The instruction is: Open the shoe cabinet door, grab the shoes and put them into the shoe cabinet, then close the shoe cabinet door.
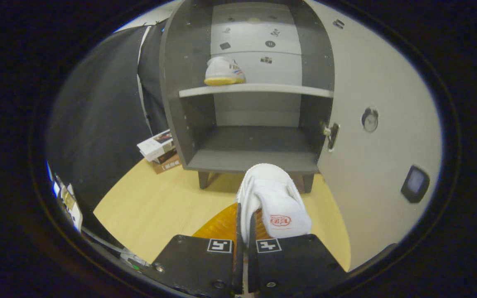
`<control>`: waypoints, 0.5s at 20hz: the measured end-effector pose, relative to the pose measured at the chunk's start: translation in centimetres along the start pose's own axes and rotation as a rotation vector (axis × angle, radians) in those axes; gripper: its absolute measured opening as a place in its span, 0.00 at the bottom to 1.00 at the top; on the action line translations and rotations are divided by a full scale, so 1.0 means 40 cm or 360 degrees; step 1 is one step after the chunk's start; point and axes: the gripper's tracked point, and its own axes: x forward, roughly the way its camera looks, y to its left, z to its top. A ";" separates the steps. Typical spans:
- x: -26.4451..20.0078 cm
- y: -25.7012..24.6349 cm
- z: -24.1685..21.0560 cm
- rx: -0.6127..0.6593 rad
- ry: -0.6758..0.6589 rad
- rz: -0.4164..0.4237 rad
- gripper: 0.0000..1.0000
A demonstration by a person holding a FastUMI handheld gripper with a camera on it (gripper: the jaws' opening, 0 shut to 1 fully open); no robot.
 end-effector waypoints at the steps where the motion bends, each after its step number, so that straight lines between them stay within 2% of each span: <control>1: -0.006 0.001 0.052 -0.0008 -0.0035 0.0008 0.08; 6: -0.017 -0.015 0.295 -0.0080 -0.0239 -0.0034 0.08; 10: 0.021 -0.020 0.491 -0.0109 -0.0369 -0.0060 0.08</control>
